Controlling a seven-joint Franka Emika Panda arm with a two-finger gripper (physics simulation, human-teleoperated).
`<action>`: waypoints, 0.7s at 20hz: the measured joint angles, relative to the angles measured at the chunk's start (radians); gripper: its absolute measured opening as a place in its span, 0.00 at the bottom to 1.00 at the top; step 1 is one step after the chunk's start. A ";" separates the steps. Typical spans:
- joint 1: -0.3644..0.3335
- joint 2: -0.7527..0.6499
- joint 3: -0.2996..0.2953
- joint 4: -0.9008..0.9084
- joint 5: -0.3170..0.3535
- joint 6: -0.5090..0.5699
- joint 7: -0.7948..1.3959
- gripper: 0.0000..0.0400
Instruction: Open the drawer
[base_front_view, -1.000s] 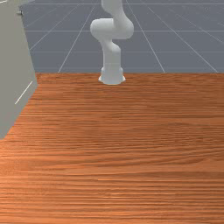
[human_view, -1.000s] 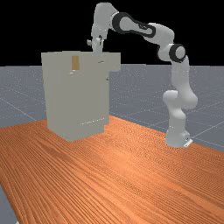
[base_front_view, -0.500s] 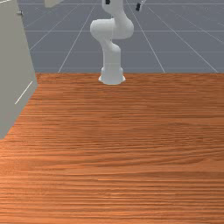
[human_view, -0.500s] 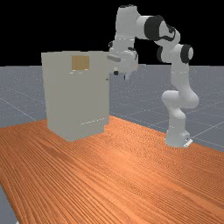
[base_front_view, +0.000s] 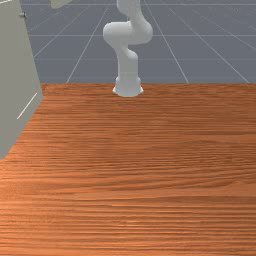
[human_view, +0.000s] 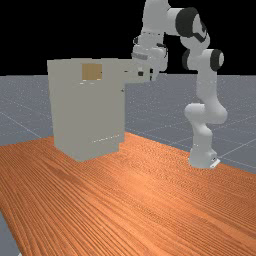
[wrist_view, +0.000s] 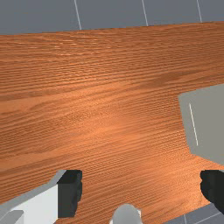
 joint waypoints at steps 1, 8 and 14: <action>0.000 -0.020 -0.001 0.066 -0.004 -0.027 -0.003 1.00; -0.263 0.007 -0.228 0.612 -0.025 -0.161 -0.276 1.00; -0.323 0.035 -0.257 0.441 0.003 -0.164 -0.315 1.00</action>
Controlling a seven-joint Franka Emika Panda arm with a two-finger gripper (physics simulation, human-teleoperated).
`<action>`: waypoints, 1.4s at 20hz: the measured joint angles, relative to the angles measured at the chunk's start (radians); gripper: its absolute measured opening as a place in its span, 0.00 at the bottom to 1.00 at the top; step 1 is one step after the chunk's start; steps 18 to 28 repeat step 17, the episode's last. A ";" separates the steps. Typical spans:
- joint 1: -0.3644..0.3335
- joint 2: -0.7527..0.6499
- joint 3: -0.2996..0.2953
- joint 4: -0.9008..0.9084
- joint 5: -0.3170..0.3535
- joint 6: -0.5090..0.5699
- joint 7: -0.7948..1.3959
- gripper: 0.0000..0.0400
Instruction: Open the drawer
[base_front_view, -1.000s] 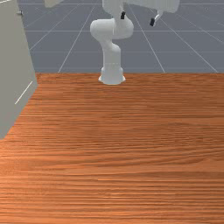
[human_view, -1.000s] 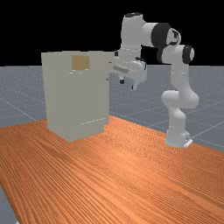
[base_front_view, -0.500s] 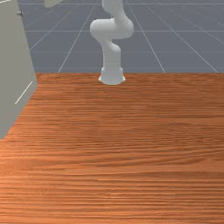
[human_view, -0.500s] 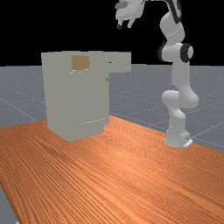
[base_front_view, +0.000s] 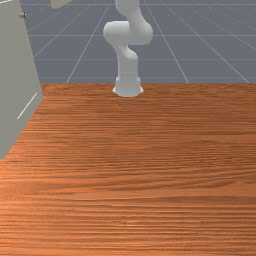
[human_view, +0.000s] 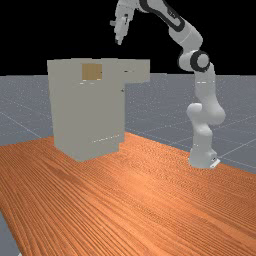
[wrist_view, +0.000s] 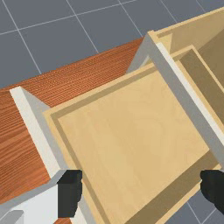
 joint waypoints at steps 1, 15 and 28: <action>0.001 0.000 0.001 -0.022 0.003 0.000 0.000 1.00; 0.067 -0.110 0.090 -0.405 0.034 0.180 0.106 0.62; 0.076 -0.134 0.107 -0.439 0.037 0.204 0.121 0.60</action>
